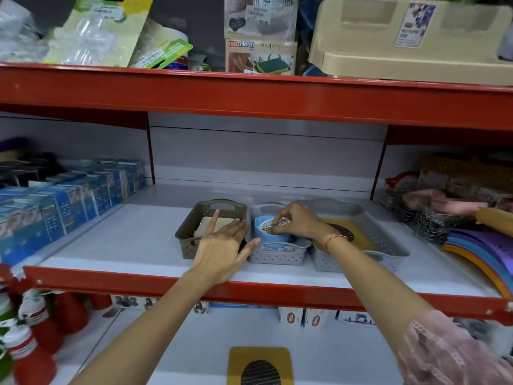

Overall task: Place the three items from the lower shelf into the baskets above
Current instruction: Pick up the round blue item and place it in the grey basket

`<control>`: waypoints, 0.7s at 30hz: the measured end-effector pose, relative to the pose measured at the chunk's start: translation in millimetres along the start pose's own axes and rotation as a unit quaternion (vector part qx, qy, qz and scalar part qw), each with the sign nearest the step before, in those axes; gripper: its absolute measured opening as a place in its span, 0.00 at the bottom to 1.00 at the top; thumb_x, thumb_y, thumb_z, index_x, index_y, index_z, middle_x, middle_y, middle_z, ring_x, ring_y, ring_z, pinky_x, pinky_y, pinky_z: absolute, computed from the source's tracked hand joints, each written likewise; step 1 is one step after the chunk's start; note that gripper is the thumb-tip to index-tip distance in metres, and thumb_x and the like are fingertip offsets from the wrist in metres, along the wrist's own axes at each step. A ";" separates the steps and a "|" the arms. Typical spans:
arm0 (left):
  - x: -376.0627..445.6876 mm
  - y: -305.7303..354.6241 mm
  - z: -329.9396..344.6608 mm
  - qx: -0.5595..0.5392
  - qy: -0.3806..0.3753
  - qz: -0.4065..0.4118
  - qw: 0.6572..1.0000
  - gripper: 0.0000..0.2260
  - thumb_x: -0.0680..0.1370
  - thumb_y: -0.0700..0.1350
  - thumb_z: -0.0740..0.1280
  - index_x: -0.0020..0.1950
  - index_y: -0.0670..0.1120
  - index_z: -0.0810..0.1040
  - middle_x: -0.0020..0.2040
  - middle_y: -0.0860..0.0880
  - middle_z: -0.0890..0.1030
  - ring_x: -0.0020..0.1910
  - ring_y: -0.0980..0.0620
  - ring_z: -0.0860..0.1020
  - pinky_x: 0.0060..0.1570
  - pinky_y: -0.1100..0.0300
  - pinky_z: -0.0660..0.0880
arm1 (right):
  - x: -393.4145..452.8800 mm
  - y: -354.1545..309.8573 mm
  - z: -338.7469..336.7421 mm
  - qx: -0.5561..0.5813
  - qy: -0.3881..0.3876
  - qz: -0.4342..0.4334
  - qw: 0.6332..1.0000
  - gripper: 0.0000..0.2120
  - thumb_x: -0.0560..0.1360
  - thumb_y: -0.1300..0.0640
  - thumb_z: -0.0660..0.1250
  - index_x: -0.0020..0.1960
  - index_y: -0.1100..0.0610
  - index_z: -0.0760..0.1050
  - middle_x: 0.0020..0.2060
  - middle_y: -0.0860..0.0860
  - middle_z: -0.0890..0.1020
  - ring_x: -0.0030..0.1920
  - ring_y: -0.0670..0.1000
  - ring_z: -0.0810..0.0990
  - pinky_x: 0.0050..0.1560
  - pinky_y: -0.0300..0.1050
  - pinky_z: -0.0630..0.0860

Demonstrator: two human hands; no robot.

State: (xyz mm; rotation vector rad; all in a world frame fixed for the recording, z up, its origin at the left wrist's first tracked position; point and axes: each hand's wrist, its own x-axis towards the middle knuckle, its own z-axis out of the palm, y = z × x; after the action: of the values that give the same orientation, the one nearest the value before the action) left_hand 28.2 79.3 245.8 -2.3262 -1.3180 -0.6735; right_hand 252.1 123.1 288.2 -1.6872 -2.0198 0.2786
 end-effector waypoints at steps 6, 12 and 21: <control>-0.7 1.1 -1.7 0.002 0.003 -0.001 1.000 0.33 0.78 0.63 0.41 0.71 0.48 0.70 0.69 0.50 0.74 0.70 0.57 0.69 0.73 0.53 0.35 | -4.8 -3.4 -1.2 -0.052 -0.065 -0.003 0.997 0.17 0.72 0.39 0.66 0.52 0.49 0.84 0.57 0.50 0.84 0.59 0.53 0.78 0.62 0.51 0.74; -3.7 2.9 -6.0 -0.068 0.017 -0.007 0.998 0.24 0.81 0.58 0.48 0.68 0.48 0.73 0.66 0.50 0.77 0.67 0.57 0.73 0.76 0.50 0.41 | -27.1 -14.4 -3.7 -0.064 0.003 -0.019 0.998 0.17 0.76 0.40 0.61 0.55 0.48 0.82 0.61 0.50 0.81 0.63 0.55 0.75 0.63 0.57 0.72; -40.8 27.9 -27.3 -0.301 0.206 0.028 0.931 0.14 0.81 0.42 0.56 0.59 0.42 0.79 0.56 0.49 0.82 0.58 0.56 0.77 0.72 0.52 0.62 | -129.8 -54.9 10.8 0.138 0.271 -0.150 0.941 0.07 0.77 0.54 0.67 0.48 0.56 0.83 0.46 0.48 0.83 0.49 0.46 0.80 0.49 0.43 0.77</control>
State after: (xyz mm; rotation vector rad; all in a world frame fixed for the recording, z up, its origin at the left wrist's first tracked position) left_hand 28.3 23.0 241.9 -2.4395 -0.9287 -1.6312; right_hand 214.4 -12.3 273.1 -1.1073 -1.6905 -0.0144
